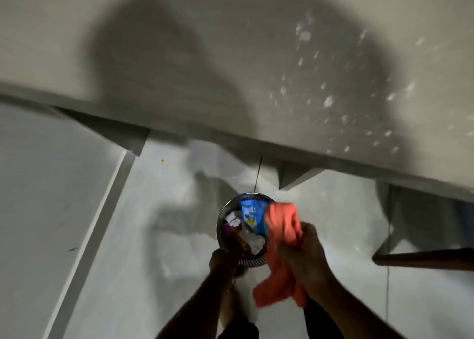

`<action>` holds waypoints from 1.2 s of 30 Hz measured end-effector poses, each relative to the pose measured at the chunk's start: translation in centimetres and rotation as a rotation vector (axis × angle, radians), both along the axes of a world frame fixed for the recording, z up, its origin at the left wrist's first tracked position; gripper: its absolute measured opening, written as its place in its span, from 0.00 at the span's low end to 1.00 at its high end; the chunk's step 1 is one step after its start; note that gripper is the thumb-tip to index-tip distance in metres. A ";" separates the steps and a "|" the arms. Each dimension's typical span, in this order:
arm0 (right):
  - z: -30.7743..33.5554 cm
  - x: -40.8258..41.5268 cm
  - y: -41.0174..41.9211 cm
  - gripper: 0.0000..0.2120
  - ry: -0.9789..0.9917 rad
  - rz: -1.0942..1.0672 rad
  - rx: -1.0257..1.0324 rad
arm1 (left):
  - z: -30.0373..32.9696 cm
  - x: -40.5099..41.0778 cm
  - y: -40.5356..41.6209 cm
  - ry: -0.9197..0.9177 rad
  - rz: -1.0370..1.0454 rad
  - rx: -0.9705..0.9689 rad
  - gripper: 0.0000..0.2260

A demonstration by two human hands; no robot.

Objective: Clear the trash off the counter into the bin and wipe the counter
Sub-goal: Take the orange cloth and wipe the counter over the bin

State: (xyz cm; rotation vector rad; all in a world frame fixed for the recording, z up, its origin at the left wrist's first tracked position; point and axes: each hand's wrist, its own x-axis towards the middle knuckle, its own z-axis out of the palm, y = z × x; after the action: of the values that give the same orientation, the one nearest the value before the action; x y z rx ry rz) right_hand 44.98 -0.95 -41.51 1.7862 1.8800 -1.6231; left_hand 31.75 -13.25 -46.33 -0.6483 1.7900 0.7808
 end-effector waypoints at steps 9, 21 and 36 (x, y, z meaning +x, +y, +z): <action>33.7 0.3 -0.2 0.14 0.540 0.094 0.431 | 22.1 -0.4 -0.7 0.366 -1.021 -0.129 0.35; 34.4 -8.3 16.6 0.23 -0.204 0.862 0.980 | 32.3 0.2 0.2 0.259 -0.328 0.068 0.11; 37.7 -7.3 5.6 0.14 0.554 0.546 1.139 | 32.6 -0.7 -1.5 0.220 -0.249 0.119 0.14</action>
State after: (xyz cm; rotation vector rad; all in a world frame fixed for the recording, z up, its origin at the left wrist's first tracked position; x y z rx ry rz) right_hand 37.73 4.65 -3.82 0.7128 3.5709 -0.8839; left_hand 31.05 -14.79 -13.72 -0.2616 1.9599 0.8045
